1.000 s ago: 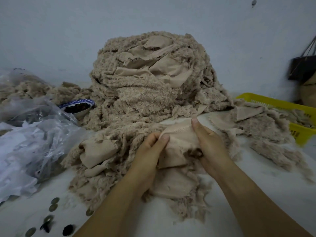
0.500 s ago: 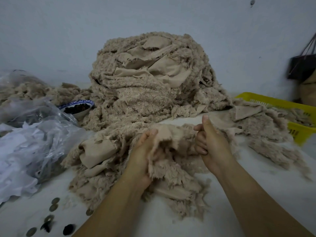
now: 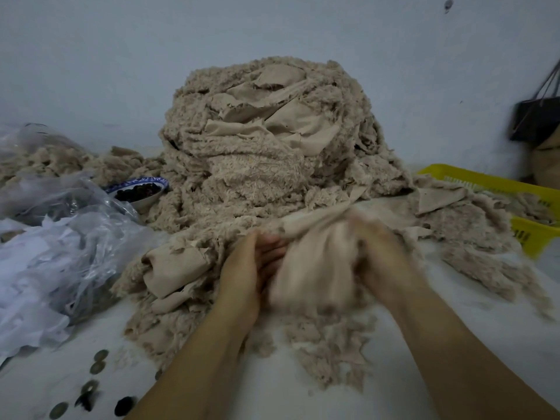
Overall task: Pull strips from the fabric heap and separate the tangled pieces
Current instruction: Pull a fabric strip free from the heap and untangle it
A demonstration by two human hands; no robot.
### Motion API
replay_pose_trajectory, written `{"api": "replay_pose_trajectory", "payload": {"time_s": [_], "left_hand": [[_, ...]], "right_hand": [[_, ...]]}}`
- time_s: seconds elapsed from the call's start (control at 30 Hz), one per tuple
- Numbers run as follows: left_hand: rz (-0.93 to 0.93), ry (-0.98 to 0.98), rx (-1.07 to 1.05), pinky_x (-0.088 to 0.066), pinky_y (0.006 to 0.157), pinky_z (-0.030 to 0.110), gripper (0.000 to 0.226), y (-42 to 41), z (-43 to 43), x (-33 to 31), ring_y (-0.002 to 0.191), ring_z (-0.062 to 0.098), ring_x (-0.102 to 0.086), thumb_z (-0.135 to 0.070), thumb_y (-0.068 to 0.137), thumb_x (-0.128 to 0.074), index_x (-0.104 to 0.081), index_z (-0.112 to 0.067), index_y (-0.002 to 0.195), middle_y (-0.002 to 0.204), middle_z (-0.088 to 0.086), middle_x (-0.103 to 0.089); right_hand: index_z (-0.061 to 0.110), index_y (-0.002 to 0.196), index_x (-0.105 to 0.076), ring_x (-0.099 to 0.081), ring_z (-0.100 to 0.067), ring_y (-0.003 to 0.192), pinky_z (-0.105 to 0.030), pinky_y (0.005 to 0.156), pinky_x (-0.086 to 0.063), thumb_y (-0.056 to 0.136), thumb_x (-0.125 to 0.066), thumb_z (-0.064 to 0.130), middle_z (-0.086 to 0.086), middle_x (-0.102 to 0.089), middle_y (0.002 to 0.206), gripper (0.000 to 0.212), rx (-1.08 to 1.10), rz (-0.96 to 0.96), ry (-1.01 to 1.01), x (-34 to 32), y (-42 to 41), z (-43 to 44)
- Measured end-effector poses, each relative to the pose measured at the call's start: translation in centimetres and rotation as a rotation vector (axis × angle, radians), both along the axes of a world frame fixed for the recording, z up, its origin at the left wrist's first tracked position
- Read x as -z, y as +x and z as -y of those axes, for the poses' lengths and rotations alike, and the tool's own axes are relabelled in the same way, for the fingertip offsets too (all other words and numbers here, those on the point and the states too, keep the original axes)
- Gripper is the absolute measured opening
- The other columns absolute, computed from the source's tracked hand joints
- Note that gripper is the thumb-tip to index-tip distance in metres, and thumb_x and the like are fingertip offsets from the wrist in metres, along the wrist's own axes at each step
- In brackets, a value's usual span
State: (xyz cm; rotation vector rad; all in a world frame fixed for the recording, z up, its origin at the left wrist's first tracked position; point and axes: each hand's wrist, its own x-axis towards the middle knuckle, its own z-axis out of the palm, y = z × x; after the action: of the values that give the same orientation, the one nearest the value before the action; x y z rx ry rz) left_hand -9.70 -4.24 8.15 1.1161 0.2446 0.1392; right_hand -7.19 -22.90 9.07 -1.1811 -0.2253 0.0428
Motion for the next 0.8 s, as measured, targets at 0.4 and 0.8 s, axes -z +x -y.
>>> {"api": "replay_pose_trajectory", "payload": {"time_s": [0.4, 0.8], "left_hand": [[0.068, 0.371, 0.044, -0.052, 0.091, 0.022, 0.03, -0.5, 0.3, 1.6, 0.099, 0.006, -0.07, -0.026, 0.106, -0.047, -0.074, -0.016, 0.099, 0.1, -0.006, -0.077], [-0.071, 0.057, 0.117, -0.046, 0.055, 0.03, 0.014, 0.6, -0.6, 1.1, 0.057, 0.02, -0.056, -0.024, 0.098, -0.062, -0.065, -0.012, 0.091, 0.064, 0.006, -0.059]], "right_hand": [[0.025, 0.125, -0.067, -0.031, -0.018, 0.142, -0.028, 0.114, -0.028, 0.104, -0.046, 0.036, 0.004, -0.04, 0.154, 0.032, 0.045, 0.311, -1.298, 4.7, 1.1, -2.4], [0.028, 0.081, -0.075, -0.064, -0.009, 0.083, -0.031, 0.076, -0.053, 0.084, -0.045, 0.045, 0.012, -0.069, 0.091, 0.035, -0.099, 0.354, -0.904, 2.4, -1.8, -3.6]]}}
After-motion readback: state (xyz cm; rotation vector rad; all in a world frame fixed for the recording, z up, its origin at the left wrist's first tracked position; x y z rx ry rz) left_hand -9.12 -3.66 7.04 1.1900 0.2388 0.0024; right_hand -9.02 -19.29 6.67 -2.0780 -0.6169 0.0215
